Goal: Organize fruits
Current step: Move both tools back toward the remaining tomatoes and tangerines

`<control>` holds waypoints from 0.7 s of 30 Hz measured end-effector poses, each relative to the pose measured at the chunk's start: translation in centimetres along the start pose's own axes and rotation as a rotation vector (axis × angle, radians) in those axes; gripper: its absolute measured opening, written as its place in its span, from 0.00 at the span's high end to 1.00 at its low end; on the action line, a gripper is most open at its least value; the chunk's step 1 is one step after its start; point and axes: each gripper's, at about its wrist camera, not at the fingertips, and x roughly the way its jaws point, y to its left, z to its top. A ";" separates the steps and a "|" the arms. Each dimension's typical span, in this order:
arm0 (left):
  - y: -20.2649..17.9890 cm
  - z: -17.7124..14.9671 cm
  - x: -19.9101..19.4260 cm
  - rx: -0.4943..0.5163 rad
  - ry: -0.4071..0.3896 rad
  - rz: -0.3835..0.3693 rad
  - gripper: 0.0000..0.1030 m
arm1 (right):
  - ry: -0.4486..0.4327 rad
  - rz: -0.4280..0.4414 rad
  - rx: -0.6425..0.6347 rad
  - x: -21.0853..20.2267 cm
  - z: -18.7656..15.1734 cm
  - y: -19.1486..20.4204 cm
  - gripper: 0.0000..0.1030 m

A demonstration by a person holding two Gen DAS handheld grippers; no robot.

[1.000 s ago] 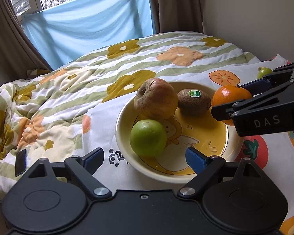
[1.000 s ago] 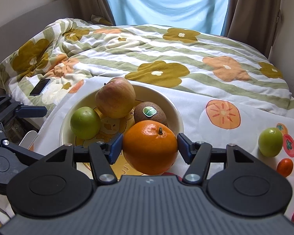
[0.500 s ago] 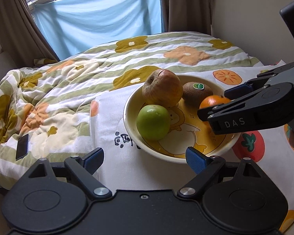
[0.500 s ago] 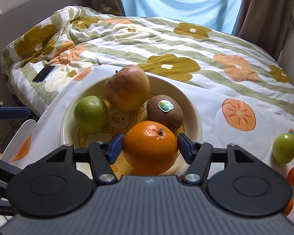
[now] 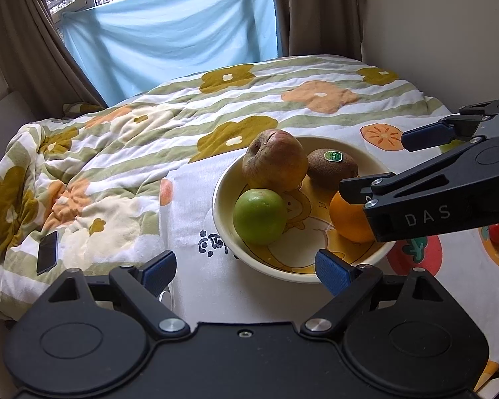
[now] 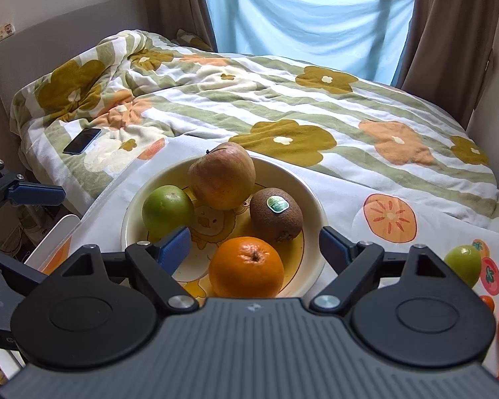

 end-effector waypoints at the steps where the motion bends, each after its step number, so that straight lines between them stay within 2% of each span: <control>1: -0.1 0.1 -0.2 -0.003 0.002 0.001 0.09 | -0.001 0.004 0.002 -0.3 0.0 -0.2 0.04; 6: -1.1 0.7 -1.6 -0.043 0.006 0.004 0.09 | -0.004 0.026 0.021 -2.3 0.0 -1.4 0.03; 7: -1.5 0.9 -2.1 -0.053 0.002 0.010 0.09 | -0.009 0.026 0.022 -2.9 0.0 -1.8 0.00; 11: -3.2 1.3 -3.8 -0.086 -0.017 0.035 0.05 | -0.044 0.001 0.022 -5.5 -0.5 -3.3 0.00; 16: -6.6 1.7 -6.0 -0.108 -0.043 0.081 0.01 | -0.063 -0.012 0.004 -8.7 -2.0 -6.4 0.00; 21: -10.9 1.8 -7.4 -0.109 -0.055 0.077 0.01 | -0.059 0.002 0.011 -11.7 -4.1 -10.4 0.00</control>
